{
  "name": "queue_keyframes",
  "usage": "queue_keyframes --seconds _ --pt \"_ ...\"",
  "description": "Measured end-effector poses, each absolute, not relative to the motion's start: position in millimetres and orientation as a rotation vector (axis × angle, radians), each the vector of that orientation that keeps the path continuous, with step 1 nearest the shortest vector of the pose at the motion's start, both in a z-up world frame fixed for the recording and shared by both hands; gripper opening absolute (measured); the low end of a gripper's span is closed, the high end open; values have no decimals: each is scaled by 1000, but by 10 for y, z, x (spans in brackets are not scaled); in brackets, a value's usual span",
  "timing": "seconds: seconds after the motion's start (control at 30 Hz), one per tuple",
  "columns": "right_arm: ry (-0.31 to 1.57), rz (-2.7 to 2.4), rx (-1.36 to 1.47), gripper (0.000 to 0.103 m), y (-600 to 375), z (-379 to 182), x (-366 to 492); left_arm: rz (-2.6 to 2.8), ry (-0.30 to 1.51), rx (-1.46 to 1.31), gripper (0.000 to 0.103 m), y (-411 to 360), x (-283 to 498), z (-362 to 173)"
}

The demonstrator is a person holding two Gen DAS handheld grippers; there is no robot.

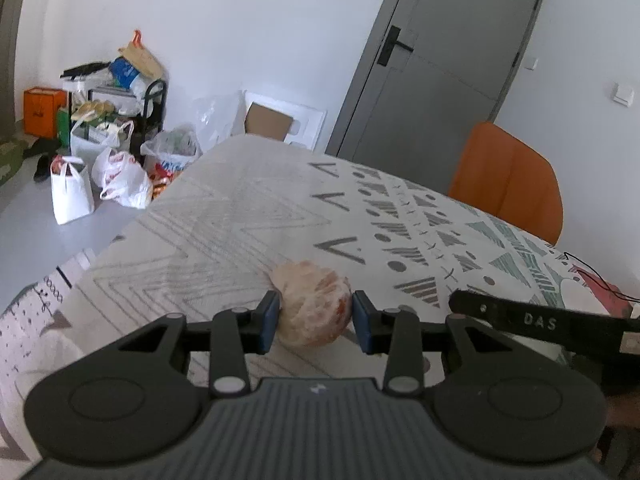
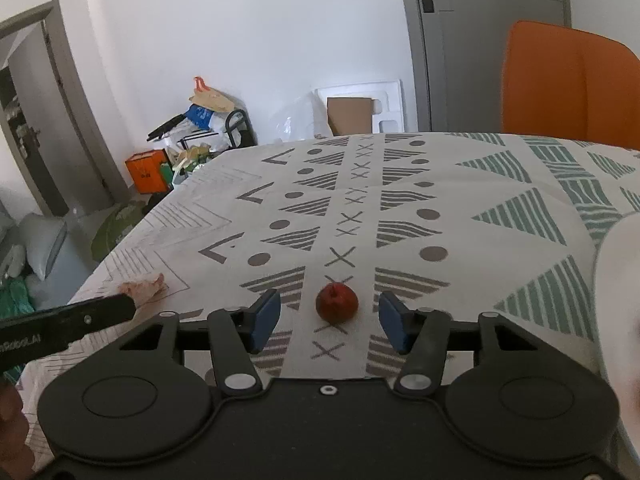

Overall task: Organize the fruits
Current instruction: 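Grasp a peeled pomelo segment with the left tool while the right tool grasps a dark-red fruit, then carry the pomelo segment and dark-red fruit over the white plate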

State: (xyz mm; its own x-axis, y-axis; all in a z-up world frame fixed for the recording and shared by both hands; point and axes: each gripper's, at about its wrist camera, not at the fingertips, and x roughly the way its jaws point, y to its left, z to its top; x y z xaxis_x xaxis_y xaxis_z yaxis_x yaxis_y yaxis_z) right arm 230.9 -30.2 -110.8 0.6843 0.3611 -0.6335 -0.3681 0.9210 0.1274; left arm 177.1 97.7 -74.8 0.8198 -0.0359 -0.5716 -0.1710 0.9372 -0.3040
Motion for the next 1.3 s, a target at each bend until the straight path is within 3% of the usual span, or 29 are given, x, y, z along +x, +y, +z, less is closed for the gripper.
queue_keyframes --seconds 0.07,0.13,0.53,0.8,1.3 --pt "724 403 -19 29 -283 -1143 2349 71 621 -364 38 979 1770 -782" --pt "716 396 -24 23 -283 -1161 2348 70 630 -371 38 985 1771 -807" --pt "712 390 17 22 -465 -1054 2144 105 638 -315 45 890 1938 -851" --pt "673 365 45 22 -621 -938 1972 145 637 -283 38 807 1984 -844" --pt "582 326 157 22 -1101 -702 1786 -8 579 -262 37 231 1957 -540"
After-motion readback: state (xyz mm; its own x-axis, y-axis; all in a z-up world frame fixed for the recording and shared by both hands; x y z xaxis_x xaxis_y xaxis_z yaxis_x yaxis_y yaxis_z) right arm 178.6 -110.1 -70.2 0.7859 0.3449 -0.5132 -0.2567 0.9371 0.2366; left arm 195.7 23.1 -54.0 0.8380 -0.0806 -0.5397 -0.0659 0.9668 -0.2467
